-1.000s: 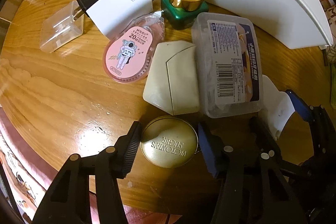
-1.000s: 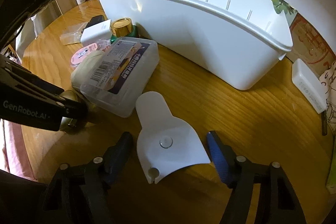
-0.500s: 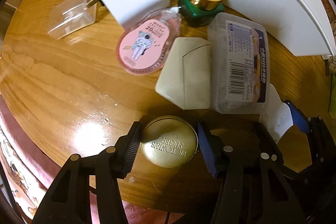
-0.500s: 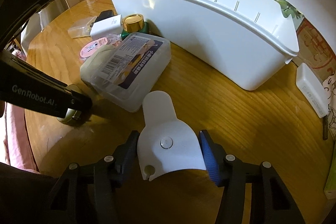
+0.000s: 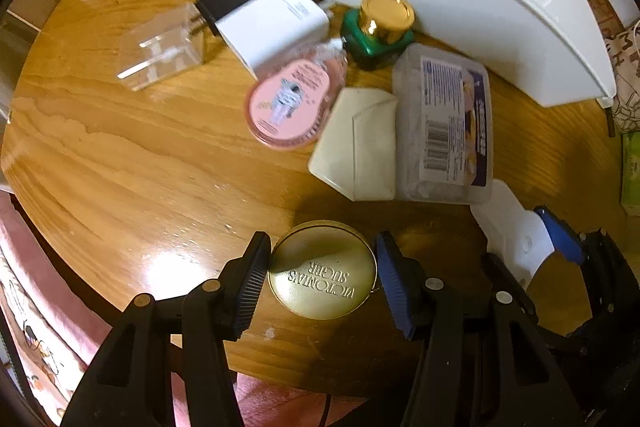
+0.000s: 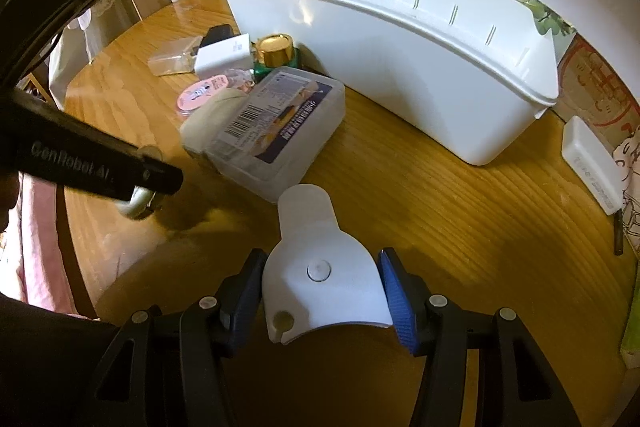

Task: Organize rigid objects
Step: 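Lift the gold tin with the left gripper toward the white bin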

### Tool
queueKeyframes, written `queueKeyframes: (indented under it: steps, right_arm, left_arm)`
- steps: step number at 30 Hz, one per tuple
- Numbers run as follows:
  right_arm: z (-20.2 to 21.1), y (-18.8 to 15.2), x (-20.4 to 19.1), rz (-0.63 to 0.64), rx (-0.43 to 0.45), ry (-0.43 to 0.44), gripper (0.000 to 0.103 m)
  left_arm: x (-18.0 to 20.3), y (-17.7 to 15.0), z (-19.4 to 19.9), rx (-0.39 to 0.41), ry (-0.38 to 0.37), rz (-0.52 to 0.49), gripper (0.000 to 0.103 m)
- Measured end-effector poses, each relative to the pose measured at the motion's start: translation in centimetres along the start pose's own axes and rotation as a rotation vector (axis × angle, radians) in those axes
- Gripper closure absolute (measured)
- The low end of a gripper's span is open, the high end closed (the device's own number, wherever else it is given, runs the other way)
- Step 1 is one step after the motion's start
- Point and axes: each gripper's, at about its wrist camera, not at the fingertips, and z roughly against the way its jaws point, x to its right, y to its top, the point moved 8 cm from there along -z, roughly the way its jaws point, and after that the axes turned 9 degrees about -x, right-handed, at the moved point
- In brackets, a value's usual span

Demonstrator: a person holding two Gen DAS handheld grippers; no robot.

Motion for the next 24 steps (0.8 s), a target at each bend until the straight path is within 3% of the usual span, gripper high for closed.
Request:
queueKeyframes:
  steps: [13,24]
  right_arm:
    - [4.7,0.5,-0.2,-0.007,0.072,-0.013,0.046]
    - [9.0,3.0,-0.1,0.038,0.175,-0.038,0.046]
  left_arm:
    - [-2.5,0.2,6.0,0.101,0.036,-0.036,0.045]
    - [-0.5,2.8,11.2,0.235,0.082,-0.097,0.045]
